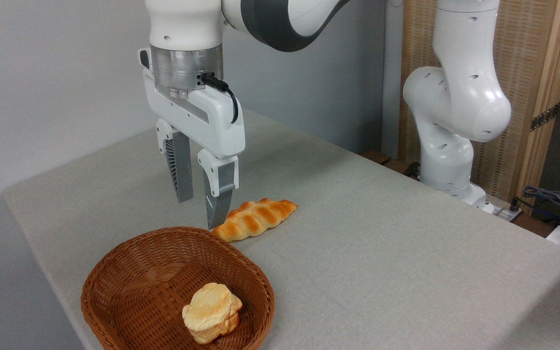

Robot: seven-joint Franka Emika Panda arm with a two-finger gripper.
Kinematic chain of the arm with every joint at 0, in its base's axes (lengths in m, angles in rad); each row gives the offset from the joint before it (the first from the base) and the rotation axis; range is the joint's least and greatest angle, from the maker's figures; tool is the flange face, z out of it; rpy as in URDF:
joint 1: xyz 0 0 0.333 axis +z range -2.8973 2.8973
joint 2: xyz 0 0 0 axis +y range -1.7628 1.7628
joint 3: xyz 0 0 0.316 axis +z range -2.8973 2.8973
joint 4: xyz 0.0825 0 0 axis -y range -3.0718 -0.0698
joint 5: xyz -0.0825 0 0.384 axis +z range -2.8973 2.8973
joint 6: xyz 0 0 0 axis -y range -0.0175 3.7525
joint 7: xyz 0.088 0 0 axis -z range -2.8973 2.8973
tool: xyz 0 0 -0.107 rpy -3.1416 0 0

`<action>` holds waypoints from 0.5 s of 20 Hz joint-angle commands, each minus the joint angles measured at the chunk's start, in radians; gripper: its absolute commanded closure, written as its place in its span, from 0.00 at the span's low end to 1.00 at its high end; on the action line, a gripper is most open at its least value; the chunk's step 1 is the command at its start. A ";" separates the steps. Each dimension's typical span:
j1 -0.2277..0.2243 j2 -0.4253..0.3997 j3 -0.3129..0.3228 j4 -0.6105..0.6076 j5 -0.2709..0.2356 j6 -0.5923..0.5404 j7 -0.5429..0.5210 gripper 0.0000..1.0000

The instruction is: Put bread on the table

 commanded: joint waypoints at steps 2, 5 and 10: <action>-0.006 0.025 0.041 0.002 -0.006 0.039 0.008 0.00; -0.006 0.066 0.057 -0.006 -0.003 0.091 0.011 0.00; -0.005 0.138 0.103 -0.026 -0.002 0.190 0.032 0.00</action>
